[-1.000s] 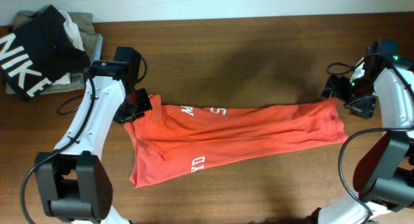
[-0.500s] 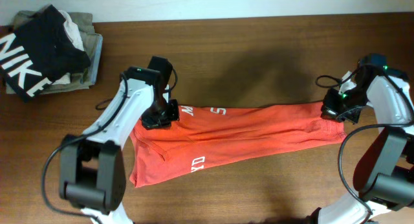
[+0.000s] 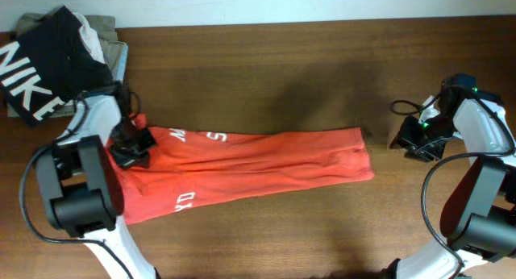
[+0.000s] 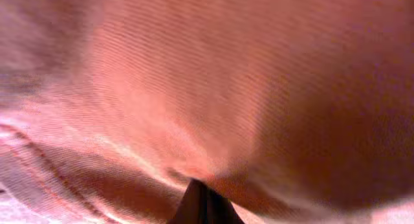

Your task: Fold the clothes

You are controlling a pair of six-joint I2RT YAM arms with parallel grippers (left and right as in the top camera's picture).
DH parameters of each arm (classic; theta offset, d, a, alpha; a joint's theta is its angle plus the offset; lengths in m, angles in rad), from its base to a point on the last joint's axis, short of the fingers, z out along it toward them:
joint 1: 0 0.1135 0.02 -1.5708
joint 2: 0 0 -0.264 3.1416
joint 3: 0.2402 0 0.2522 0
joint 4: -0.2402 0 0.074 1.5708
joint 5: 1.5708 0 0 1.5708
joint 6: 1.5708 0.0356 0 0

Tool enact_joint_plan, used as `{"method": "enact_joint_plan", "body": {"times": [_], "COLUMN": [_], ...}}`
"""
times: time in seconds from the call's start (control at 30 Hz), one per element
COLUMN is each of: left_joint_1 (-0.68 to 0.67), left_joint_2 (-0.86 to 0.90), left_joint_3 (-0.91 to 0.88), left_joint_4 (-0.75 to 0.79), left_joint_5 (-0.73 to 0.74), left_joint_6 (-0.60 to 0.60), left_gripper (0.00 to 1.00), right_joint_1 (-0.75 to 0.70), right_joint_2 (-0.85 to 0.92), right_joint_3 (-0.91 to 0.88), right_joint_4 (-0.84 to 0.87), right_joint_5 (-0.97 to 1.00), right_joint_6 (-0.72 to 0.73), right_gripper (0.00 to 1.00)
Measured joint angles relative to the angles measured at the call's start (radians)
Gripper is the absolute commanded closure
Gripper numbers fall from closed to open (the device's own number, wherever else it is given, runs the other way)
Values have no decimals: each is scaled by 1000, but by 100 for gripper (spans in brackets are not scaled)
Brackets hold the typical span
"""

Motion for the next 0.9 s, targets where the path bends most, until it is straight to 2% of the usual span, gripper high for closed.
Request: {"method": "enact_joint_plan", "body": {"times": [0.03,0.07,0.1,0.13,0.2,0.3,0.5,0.53,0.57,0.6,0.63,0.67,0.77,0.9], "left_joint_1": [15,18,13,-1,-39,-91,-93,-93,-93,-93,-93,-93,-93,-93], "left_joint_2": [16,26,36,35,31,31,31,31,31,31,31,31,31,31], "left_joint_3": [39,77,149,255,355,357,357,357,357,357,357,357,357,357], "left_joint_4": [-66,-109,-194,-253,-304,-300,-288,-288,-288,-288,-288,-288,-285,-285], "left_joint_5": [-26,-43,-60,-71,-70,-70,-70,-70,-70,-70,-70,-70,-70,-70], "left_joint_6": [4,5,9,14,23,23,22,23,23,23,23,23,23,23], "left_gripper": [89,73,50,1,1,1,1,1,1,1,1,1,1,1], "right_joint_1": [2,13,30,67,123,162,224,246,269,292,309,318,319,224], "right_joint_2": [0,0,0,2,13,82,133,132,126,118,118,126,133,135], "right_joint_3": [0,-1,-3,-5,-7,-10,-16,-19,-28,-43,-58,-71,-80,8], "right_joint_4": [2,10,24,39,67,82,104,122,143,163,175,173,171,20], "right_joint_5": [-3,-12,-23,-47,-65,-82,-134,-134,-135,-135,-142,-146,-153,-106], "right_joint_6": [-4,-12,-28,-45,-61,-82,-166,-166,-166,-167,-155,-147,-101,-58], "right_gripper": [1,1,1,1,1,1,1,5,24,59,80,96,96,96]}}
